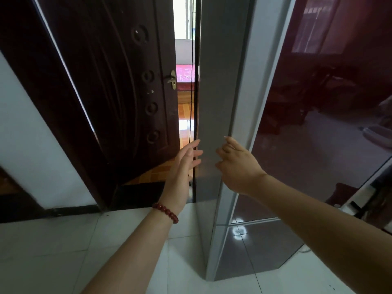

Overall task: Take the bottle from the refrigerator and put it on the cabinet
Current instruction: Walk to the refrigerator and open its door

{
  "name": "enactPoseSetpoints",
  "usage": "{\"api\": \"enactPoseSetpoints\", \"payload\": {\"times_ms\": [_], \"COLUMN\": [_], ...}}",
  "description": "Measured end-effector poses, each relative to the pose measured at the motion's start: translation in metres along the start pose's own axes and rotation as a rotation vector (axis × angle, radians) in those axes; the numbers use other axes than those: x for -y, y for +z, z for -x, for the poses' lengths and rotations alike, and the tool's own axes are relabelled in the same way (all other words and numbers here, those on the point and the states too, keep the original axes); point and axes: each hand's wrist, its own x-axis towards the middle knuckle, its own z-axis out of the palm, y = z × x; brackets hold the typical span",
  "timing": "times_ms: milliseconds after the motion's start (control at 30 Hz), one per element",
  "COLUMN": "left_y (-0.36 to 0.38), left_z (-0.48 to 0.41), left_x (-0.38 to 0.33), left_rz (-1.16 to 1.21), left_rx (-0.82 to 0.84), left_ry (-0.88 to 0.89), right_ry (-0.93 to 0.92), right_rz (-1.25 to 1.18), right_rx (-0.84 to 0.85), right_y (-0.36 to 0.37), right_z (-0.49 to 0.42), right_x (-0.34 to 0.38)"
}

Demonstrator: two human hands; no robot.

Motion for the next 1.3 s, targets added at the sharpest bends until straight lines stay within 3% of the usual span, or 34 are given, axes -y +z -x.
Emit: {"api": "enactPoseSetpoints", "payload": {"times_ms": [200, 667, 1033, 1300], "left_y": [0.002, 0.003, 0.03, 0.052], "left_z": [0.023, 0.063, 0.089, 0.122], "left_x": [-0.003, -0.005, -0.004, -0.001], "left_rz": [-0.018, -0.033, 0.014, 0.017], "left_rx": [-0.031, -0.147, -0.179, -0.173], "left_ry": [0.001, 0.018, 0.009, 0.036], "right_ry": [0.006, 0.016, 0.005, 0.117], "right_rz": [-0.087, -0.04, -0.149, -0.333], "right_rx": [-0.029, -0.039, -0.181, -0.276], "right_y": [-0.003, -0.004, -0.011, -0.022], "right_z": [0.001, 0.004, 0.082, 0.134], "right_x": [0.001, 0.005, 0.026, 0.055]}}
